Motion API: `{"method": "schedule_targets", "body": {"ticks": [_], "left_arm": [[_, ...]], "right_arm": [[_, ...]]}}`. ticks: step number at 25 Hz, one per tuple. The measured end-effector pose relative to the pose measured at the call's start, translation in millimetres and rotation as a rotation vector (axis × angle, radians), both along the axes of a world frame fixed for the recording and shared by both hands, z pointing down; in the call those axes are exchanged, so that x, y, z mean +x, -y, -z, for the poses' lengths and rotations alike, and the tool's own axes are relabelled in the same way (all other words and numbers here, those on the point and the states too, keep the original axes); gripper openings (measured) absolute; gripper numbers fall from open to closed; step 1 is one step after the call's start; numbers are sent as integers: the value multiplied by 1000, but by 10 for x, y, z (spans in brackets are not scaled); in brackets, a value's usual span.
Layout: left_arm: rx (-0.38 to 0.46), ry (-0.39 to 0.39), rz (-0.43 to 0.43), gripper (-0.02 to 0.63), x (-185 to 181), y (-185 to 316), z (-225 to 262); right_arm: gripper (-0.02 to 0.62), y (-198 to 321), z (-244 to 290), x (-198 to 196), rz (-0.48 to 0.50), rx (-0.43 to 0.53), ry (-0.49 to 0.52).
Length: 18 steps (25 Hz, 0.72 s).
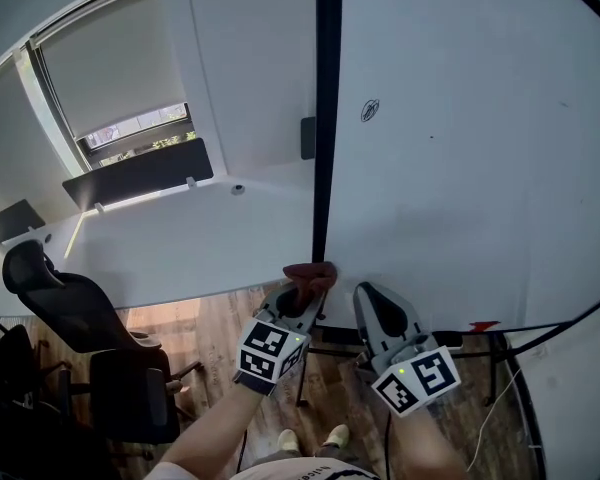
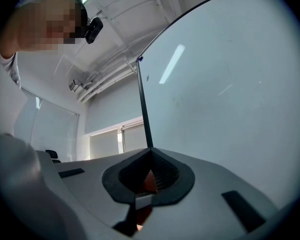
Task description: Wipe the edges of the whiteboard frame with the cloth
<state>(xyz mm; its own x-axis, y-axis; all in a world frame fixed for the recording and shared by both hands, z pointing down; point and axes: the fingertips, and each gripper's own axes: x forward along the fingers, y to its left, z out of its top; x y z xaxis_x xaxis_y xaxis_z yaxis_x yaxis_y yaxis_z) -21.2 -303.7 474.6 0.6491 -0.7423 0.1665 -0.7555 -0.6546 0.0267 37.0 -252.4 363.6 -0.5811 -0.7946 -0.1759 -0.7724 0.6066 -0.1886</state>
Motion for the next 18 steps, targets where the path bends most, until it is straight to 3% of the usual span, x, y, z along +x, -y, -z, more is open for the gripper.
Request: {"method": "schedule_targets", "body": {"ticks": [11,18], "left_arm": [[96,-32,-12,64,70,7,796],[120,-38,-12,66,110,11,1042]], "right_arm": [[3,-13,411,59,-28,51,-46],[3,-34,553,130,-39,69,-70]]}}
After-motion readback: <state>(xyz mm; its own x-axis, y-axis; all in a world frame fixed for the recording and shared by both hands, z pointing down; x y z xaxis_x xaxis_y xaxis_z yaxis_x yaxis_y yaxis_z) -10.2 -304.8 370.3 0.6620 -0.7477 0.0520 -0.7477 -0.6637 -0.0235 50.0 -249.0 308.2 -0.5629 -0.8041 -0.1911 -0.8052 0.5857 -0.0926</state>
